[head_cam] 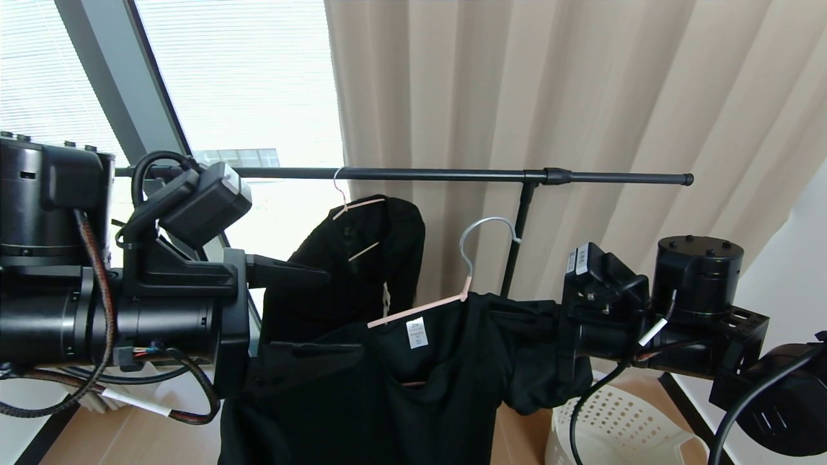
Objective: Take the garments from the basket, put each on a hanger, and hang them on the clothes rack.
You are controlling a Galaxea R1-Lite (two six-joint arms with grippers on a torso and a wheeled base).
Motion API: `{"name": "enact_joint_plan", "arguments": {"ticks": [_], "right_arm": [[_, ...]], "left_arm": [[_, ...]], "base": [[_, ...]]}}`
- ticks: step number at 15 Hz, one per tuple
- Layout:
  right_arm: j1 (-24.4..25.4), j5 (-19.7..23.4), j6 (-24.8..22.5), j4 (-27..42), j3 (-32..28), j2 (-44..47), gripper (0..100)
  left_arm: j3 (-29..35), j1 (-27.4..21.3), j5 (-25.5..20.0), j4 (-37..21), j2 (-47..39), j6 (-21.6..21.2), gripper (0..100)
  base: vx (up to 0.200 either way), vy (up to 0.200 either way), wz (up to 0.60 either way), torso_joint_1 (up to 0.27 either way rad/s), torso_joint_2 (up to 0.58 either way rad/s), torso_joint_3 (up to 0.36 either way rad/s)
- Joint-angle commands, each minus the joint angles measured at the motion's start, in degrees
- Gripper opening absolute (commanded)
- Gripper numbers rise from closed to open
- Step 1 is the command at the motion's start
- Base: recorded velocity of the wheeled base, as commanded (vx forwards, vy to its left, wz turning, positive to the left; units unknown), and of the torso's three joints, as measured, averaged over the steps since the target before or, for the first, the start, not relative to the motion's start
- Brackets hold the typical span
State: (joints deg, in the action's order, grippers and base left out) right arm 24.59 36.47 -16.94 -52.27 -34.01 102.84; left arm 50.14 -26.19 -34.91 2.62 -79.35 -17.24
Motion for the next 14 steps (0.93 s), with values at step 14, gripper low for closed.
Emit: {"name": "enact_joint_plan", "arguments": {"ticks": [14], "right_arm": [[0.11,0.00,-0.02,-0.02,0.00,-1.06,0]], "left_arm": [[0.05,-5.10,8.55,0.10,-7.14,-0.16,100]], "base": [[0.000,0.000,0.00,0.000,0.00,0.000]]}}
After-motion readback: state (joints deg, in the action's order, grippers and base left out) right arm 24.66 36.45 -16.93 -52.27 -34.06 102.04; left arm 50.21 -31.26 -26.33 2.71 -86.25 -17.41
